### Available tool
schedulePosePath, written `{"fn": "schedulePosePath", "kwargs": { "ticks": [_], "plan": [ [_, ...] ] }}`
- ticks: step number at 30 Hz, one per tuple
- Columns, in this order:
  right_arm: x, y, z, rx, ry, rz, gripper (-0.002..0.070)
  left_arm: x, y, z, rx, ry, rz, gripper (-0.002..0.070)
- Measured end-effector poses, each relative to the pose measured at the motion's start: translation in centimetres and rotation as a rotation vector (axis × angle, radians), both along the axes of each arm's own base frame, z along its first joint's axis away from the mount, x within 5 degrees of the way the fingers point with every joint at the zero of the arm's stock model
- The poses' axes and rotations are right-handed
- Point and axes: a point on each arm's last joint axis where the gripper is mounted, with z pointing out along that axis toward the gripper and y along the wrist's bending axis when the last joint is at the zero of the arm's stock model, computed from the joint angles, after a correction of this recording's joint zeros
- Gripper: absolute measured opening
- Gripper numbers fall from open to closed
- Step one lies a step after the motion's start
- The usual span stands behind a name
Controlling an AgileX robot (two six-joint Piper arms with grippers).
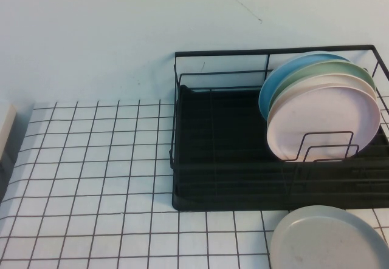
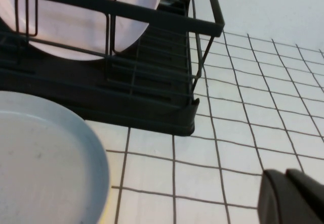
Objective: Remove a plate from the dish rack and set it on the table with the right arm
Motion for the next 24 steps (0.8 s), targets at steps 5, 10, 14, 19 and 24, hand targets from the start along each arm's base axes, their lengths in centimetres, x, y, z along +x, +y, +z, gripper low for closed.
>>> {"fn": "schedulePosePath", "kwargs": {
  "ticks": [5, 10, 14, 19, 24],
  "plan": [
    [-0.02, -0.01, 0.03, 0.005, -0.005, -0.003, -0.0001, 0.00, 0.00, 0.00, 0.000, 0.000, 0.000, -0.0004],
    [-0.02, -0.02, 0.03, 0.006, -0.005, -0.004, -0.0001, 0.00, 0.00, 0.00, 0.000, 0.000, 0.000, -0.0004],
    [-0.02, -0.02, 0.03, 0.006, -0.005, -0.004, -0.0001, 0.00, 0.00, 0.00, 0.000, 0.000, 0.000, -0.0004],
    [-0.02, -0.02, 0.03, 0.006, -0.005, -0.004, -0.0001, 0.00, 0.00, 0.00, 0.000, 0.000, 0.000, -0.0004],
    [-0.02, -0.02, 0.03, 0.006, -0.005, -0.004, -0.0002, 0.00, 0.00, 0.00, 0.000, 0.000, 0.000, -0.0004]
  ]
}}
